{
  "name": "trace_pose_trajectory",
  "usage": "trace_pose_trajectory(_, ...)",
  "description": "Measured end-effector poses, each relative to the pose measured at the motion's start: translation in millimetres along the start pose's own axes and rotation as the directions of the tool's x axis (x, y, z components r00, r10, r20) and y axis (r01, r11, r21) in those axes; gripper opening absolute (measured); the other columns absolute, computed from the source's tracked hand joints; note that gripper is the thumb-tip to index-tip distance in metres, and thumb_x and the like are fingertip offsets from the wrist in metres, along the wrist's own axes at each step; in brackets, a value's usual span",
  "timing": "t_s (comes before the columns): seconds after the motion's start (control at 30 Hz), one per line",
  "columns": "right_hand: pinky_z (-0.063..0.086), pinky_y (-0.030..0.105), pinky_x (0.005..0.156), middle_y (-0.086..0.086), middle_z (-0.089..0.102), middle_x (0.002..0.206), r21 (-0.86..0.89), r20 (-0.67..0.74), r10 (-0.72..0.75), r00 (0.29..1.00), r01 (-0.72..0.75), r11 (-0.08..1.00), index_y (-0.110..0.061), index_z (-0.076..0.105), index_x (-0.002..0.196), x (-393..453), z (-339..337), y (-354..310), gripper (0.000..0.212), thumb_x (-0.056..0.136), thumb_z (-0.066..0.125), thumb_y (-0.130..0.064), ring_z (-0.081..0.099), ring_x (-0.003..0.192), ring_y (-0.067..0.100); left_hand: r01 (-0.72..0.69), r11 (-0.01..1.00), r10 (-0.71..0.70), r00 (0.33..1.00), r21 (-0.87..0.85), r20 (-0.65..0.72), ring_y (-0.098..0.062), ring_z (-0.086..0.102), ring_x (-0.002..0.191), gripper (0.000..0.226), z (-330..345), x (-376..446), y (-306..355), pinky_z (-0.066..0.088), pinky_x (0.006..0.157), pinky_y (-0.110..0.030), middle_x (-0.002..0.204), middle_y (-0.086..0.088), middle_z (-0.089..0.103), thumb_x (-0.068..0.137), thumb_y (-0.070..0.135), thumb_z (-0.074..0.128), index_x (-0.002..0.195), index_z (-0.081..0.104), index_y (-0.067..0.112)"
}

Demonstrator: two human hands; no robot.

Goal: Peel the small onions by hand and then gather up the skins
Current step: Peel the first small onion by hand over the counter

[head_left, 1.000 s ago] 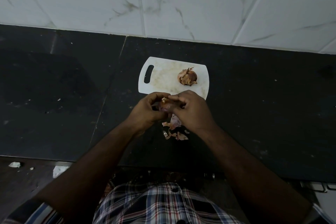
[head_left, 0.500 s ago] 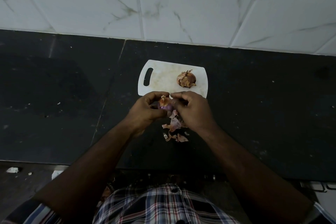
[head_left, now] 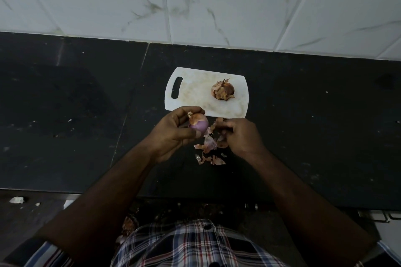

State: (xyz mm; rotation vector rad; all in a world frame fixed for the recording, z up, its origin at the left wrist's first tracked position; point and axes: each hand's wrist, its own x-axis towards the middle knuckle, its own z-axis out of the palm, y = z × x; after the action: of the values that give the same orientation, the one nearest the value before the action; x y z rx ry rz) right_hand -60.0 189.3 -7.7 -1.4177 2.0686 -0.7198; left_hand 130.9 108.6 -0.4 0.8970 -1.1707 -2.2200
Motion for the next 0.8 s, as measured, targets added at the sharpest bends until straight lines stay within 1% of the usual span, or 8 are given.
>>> trace_pose_trajectory(0.07,0.042,0.011,0.09,-0.005,0.071,0.121,0.002,-0.005,-0.003,1.0,0.003,1.0,-0.019,0.072,0.12,-0.6,-7.4,-1.3,0.026,0.094,0.064,-0.017,0.064,0.112,0.009,0.013,1.0,-0.013,1.0,0.011,-0.011,-0.021,0.07,0.106,0.057,-0.3,-0.3,-1.0,0.059,0.079,-0.027,0.135,-0.014,0.06,0.082,-0.027,0.055,0.125,0.062,0.009)
trace_pose_trajectory(0.13,0.042,0.007,0.084,-0.014,0.069,0.117,0.107,-0.014,-0.009,1.0,0.01,0.994,-0.022,0.069,0.124,-1.9,-14.0,-10.4,0.034,0.091,0.07,-0.031,0.063,0.106,0.0,0.017,0.999,-0.016,1.0,0.036,-0.013,-0.019,0.071,0.1,0.06,-0.4,-0.2,-2.7,0.058,0.076,-0.025,0.13,-0.015,0.061,0.081,-0.028,0.055,0.125,0.064,0.011)
trace_pose_trajectory(0.23,0.044,0.007,0.083,-0.017,0.068,0.112,0.207,0.046,-0.099,0.994,0.088,0.974,-0.025,0.068,0.125,-5.2,-14.1,-29.9,0.045,0.083,0.077,-0.038,0.06,0.096,-0.01,-0.008,0.997,0.008,1.0,0.082,0.005,-0.023,0.069,0.104,0.067,-0.5,3.5,-5.7,0.058,0.078,-0.028,0.126,-0.015,0.065,0.079,-0.029,0.055,0.131,0.062,0.013)
trace_pose_trajectory(0.33,0.053,0.02,0.088,-0.011,0.072,0.111,0.218,-0.007,-0.118,0.993,0.116,0.969,-0.024,0.07,0.122,-4.5,-3.2,-38.4,0.048,0.078,0.082,-0.037,0.065,0.098,-0.003,-0.037,0.99,0.034,0.999,0.133,0.019,-0.027,0.068,0.112,0.073,0.4,7.9,-8.1,0.059,0.088,-0.038,0.131,-0.013,0.064,0.077,-0.027,0.061,0.138,0.054,0.013)
trace_pose_trajectory(0.43,0.056,0.027,0.088,-0.012,0.073,0.102,0.284,-0.067,-0.053,0.996,0.07,0.956,-0.02,0.074,0.113,-1.7,1.4,-36.6,0.044,0.072,0.087,-0.029,0.067,0.096,0.002,-0.046,0.975,0.049,0.999,0.215,-0.008,-0.03,0.067,0.114,0.065,1.1,9.7,-10.0,0.058,0.092,-0.041,0.127,-0.016,0.067,0.076,-0.021,0.07,0.134,0.055,0.005)
trace_pose_trajectory(0.53,0.057,0.029,0.088,-0.012,0.072,0.097,0.329,-0.043,-0.039,0.998,0.051,0.943,-0.018,0.075,0.109,-0.6,-0.7,-34.5,0.039,0.072,0.088,-0.023,0.067,0.094,0.003,-0.036,0.975,0.037,0.999,0.218,-0.002,-0.033,0.069,0.11,0.06,-0.9,9.5,-11.4,0.06,0.089,-0.04,0.12,-0.019,0.07,0.077,-0.018,0.071,0.132,0.058,0.002)
trace_pose_trajectory(0.67,0.057,0.034,0.088,-0.008,0.074,0.099,0.347,-0.005,-0.068,0.998,0.066,0.936,-0.018,0.077,0.105,2.6,-4.0,-30.0,0.028,0.077,0.084,-0.018,0.068,0.093,0.005,-0.024,0.975,0.017,0.999,0.219,0.035,-0.035,0.068,0.113,0.062,-6.1,8.7,-10.4,0.058,0.094,-0.043,0.122,-0.019,0.07,0.077,-0.014,0.071,0.135,0.057,0.002)
trace_pose_trajectory(0.8,0.063,0.043,0.075,-0.002,0.074,0.096,0.413,0.017,-0.067,0.998,0.054,0.909,-0.016,0.077,0.098,5.8,-5.5,-25.5,0.015,0.086,0.075,-0.008,0.073,0.086,0.015,-0.015,0.976,0.004,0.999,0.217,0.053,-0.033,0.066,0.117,0.069,-8.1,8.4,-9.5,0.058,0.095,-0.04,0.125,-0.016,0.069,0.071,-0.007,0.074,0.137,0.057,0.005)
